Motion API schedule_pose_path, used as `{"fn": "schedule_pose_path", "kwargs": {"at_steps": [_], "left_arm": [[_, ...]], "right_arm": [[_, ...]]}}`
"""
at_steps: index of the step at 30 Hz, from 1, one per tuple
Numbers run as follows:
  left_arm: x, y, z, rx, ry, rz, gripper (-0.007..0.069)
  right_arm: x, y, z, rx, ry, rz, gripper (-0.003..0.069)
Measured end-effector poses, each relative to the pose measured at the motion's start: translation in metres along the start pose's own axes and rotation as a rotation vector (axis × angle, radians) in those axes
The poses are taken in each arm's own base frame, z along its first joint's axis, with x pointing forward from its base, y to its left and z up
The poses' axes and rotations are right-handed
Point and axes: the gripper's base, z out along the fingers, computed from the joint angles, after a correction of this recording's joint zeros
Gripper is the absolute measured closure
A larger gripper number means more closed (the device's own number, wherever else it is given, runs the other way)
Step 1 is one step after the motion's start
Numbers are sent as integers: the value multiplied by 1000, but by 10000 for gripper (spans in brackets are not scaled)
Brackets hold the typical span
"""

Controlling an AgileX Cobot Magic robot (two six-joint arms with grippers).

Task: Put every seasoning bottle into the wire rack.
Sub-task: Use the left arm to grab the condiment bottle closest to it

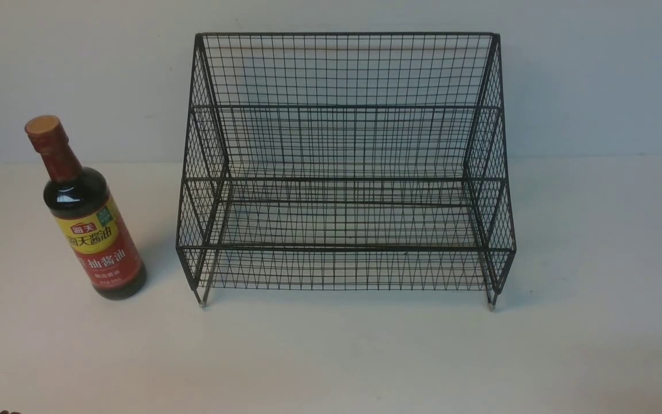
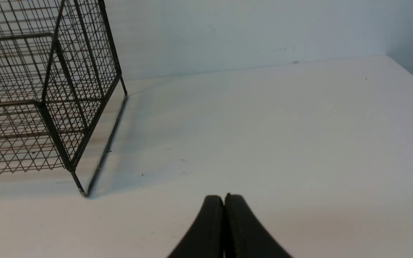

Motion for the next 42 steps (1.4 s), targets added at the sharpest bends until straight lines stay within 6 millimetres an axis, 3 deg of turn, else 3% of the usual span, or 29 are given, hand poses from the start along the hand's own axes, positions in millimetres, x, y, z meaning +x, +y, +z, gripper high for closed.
{"fn": "schedule_pose_path", "kwargs": {"at_steps": [16, 24, 31, 35, 42], "left_arm": [[-3, 0, 1, -6, -48, -14, 629], [-39, 7, -9, -24, -468, -264, 629], [-65, 19, -23, -103, -795, -297, 629], [-76, 21, -7, -119, -698, -283, 629], [-131, 25, 50, -114, -605, -165, 626]], "right_arm": [[0, 0, 0, 0, 0, 0, 673], [0, 0, 0, 0, 0, 0, 673], [0, 0, 0, 0, 0, 0, 673], [0, 0, 0, 0, 0, 0, 673], [0, 0, 0, 0, 0, 0, 673]]}}
